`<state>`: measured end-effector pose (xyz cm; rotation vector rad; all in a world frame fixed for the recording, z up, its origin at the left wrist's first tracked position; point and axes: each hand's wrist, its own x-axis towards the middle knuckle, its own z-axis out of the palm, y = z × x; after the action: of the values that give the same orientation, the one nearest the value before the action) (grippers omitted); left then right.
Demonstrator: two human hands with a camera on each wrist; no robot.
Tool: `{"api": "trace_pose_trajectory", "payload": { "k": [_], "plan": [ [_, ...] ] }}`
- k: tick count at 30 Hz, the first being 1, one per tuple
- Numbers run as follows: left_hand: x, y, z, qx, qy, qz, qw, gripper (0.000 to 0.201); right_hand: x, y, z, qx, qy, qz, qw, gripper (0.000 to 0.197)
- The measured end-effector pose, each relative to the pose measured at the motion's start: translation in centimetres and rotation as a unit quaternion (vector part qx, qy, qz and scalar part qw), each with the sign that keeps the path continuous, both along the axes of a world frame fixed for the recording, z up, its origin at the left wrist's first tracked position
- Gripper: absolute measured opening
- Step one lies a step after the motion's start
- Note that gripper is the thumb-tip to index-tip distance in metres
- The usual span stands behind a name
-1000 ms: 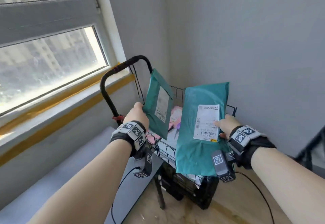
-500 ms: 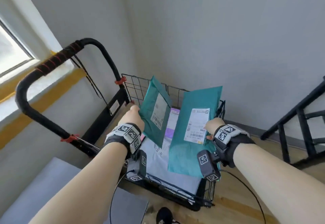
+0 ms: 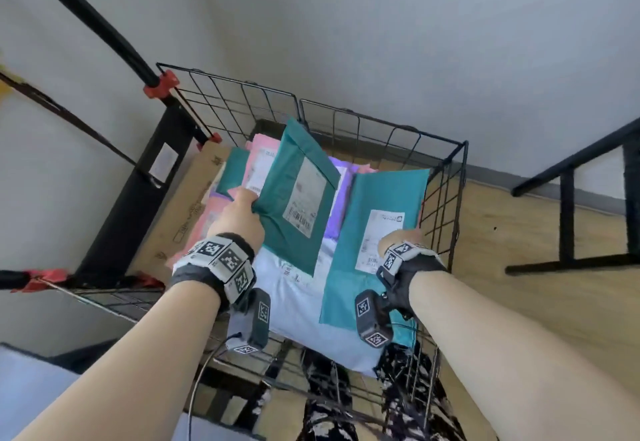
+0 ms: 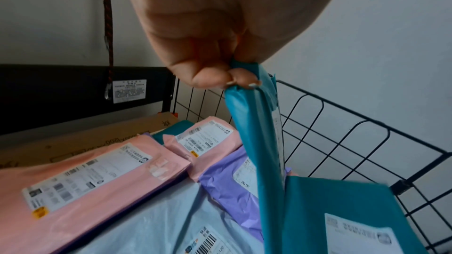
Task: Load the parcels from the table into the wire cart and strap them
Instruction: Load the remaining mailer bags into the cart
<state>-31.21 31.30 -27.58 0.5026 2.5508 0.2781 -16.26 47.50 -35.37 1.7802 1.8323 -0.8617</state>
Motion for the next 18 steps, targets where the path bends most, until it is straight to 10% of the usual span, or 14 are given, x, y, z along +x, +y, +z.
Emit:
{"api": "trace_pose_trajectory", "payload": {
  "k": [5,11,18],
  "plan": [
    [0.1,2.0,-1.5,0.021,-0.015,0.02,0.999,0.03,-1.2,-1.1,-1.3,-0.005,0.004,0.221,0.975,0.075],
    [-0.9,3.2,-4.0,0.06,-0.011,0.035,0.998,0.025,-2.8,0.5,-3.4,-0.156,-0.089,0.35,0.919,0.053],
    [-2.2,3.2,-9.1,-0.068,-0.054,0.114,0.99,0.043,-4.4,0.9,-4.3,-0.083,-0.006,0.214,0.973,0.053]
  ]
}}
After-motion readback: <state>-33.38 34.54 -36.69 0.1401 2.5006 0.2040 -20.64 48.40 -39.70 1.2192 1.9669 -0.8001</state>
